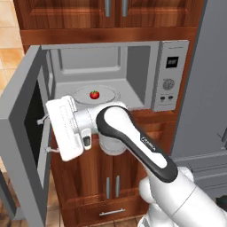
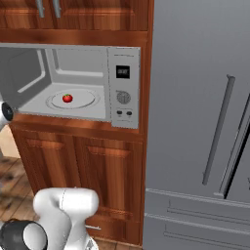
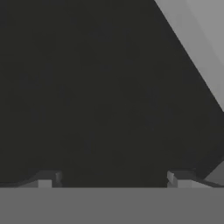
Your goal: Open the microwave door.
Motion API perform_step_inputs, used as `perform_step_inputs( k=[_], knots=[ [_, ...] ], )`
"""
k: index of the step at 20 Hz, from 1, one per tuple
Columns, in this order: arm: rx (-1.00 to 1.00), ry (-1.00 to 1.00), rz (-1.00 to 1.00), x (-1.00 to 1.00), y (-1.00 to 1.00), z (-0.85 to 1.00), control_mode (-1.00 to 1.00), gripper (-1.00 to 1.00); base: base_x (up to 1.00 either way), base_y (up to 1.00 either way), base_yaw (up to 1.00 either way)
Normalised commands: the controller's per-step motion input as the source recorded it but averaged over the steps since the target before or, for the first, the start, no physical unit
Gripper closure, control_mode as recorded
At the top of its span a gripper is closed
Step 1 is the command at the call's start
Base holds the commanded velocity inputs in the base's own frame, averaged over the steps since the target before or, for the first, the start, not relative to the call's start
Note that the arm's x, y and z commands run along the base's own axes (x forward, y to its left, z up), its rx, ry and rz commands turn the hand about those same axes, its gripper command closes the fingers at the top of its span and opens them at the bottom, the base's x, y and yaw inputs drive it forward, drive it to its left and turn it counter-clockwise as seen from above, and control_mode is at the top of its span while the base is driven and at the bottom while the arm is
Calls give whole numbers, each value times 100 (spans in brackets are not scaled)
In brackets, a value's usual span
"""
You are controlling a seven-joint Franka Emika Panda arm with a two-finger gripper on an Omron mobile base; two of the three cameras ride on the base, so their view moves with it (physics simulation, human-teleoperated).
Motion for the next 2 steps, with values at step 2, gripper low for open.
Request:
perform_step_inputs(
  k=[2],
  knots=[
    [-24,-1,0,0,100,-49,-100,-100,0,0,0]
  ],
)
